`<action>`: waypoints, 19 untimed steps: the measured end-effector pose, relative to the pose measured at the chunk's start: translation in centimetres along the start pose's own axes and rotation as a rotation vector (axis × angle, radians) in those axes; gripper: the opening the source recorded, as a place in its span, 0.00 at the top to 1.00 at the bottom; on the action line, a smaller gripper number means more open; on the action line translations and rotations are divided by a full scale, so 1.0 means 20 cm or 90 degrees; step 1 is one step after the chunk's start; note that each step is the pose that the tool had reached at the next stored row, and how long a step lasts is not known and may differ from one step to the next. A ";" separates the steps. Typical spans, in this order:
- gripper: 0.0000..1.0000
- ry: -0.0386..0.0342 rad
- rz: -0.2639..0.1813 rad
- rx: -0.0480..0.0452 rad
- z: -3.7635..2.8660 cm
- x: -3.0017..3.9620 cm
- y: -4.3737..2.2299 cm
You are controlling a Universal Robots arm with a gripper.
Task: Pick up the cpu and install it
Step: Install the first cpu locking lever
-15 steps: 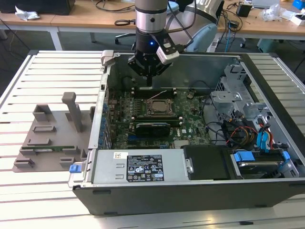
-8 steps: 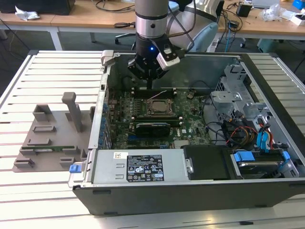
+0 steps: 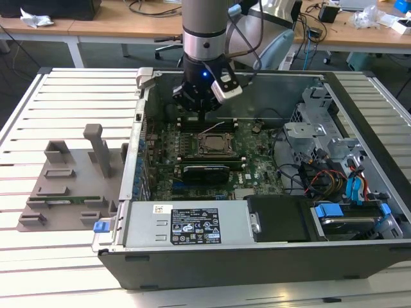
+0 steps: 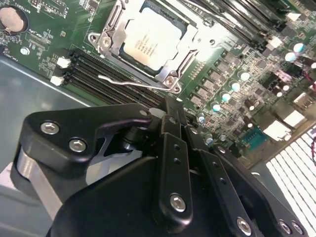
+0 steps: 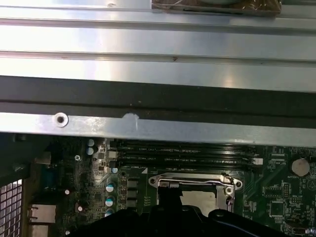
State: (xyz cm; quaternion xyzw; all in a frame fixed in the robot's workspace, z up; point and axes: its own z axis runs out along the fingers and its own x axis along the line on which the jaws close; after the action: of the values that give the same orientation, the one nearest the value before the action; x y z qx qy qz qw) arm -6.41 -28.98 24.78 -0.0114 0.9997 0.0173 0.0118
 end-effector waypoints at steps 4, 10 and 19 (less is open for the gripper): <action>0.89 0.0002 -0.005 0.0002 0.053 -0.011 0.012; 0.89 0.0004 -0.011 0.0009 0.099 -0.032 0.030; 0.89 0.0008 -0.019 0.0007 0.144 -0.062 0.044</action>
State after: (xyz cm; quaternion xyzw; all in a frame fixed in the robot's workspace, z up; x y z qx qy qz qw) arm -5.13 -27.97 21.96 -0.0265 0.9994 0.0166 0.0114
